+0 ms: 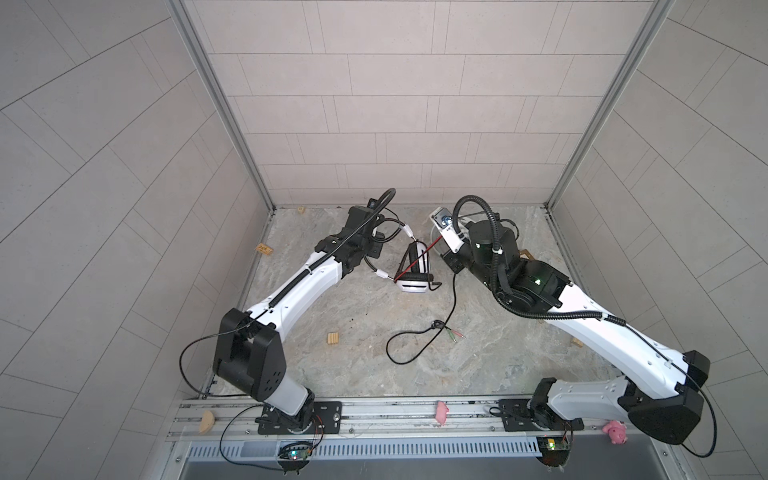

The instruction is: Wrap the headphones

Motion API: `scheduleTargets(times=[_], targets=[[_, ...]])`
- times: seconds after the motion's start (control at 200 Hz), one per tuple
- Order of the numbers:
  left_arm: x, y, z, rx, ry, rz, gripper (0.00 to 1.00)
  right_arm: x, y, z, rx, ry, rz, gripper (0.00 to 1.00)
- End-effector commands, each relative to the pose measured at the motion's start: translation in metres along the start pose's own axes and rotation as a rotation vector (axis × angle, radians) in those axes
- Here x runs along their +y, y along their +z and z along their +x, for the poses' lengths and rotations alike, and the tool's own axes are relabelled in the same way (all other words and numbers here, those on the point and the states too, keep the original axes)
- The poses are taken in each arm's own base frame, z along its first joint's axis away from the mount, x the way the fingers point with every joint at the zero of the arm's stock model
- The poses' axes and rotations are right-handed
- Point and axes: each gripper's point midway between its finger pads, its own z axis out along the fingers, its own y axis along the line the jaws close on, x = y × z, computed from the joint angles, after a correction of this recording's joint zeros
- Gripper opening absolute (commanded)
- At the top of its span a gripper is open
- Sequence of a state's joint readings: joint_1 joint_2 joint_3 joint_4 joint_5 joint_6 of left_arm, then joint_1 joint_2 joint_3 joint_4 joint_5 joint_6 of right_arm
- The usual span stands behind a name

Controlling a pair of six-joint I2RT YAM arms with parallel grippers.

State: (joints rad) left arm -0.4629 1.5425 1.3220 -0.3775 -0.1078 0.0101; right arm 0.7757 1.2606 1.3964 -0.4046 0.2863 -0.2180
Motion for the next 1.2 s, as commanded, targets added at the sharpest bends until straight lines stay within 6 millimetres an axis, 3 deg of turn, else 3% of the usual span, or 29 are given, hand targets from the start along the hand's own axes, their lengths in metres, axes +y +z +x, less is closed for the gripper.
scheduleTargets(times=[0.0,0.165,0.37,0.61,0.786,1.031,1.191], targets=[[-0.028,-0.028,-0.021,-0.053,0.085,0.172,0.00,-0.018,0.000,-0.017,-0.049,0.060,0.012,0.02],[-0.050,-0.039,-0.021,-0.049,0.120,0.296,0.00,-0.036,0.017,-0.009,-0.020,0.102,0.020,0.02],[-0.065,-0.061,-0.036,-0.116,0.096,0.409,0.00,-0.053,0.037,0.012,0.025,0.165,0.037,0.03],[-0.083,-0.089,-0.051,-0.194,0.076,0.545,0.00,-0.055,0.066,0.028,0.085,0.216,0.033,0.03],[-0.091,-0.104,-0.058,-0.228,0.059,0.616,0.00,-0.044,0.083,0.042,0.114,0.251,-0.002,0.03],[-0.075,-0.119,-0.076,-0.327,-0.045,0.654,0.00,-0.022,0.097,0.072,0.119,0.336,-0.061,0.05],[-0.067,-0.124,-0.084,-0.374,-0.104,0.688,0.00,-0.001,0.111,0.080,0.110,0.408,-0.149,0.06]])
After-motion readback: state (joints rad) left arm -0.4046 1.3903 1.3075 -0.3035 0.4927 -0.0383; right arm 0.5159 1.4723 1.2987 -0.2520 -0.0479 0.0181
